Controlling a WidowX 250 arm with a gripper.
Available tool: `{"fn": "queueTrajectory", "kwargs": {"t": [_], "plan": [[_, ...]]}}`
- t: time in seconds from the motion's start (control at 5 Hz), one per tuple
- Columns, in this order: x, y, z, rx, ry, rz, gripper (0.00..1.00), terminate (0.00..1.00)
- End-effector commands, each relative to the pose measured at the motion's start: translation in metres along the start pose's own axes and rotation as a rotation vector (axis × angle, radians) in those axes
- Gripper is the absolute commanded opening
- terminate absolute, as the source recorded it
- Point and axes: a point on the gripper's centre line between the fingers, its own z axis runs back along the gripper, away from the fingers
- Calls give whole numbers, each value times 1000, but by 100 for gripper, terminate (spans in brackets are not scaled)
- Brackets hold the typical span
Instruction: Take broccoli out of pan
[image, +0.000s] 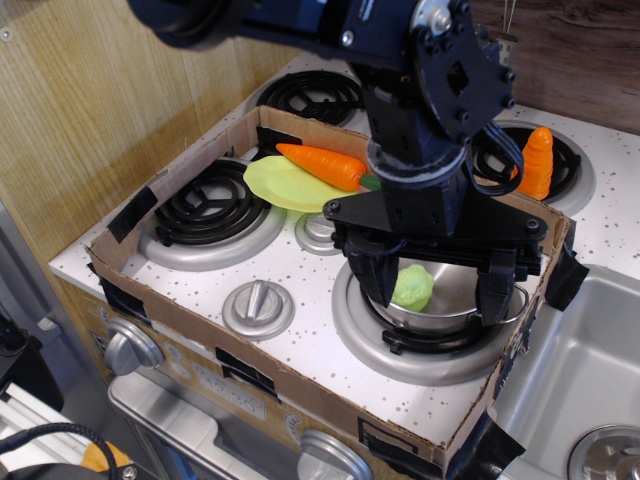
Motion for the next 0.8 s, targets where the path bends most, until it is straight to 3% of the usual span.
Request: {"fn": "queueTrajectory", "kwargs": {"t": [0.0,0.2,0.6], "plan": [[0,0,0,0,0,0,100,0],[18,6,5,13,35,-126,100,0],[42,7,2,21,105,-214,100,0]]}}
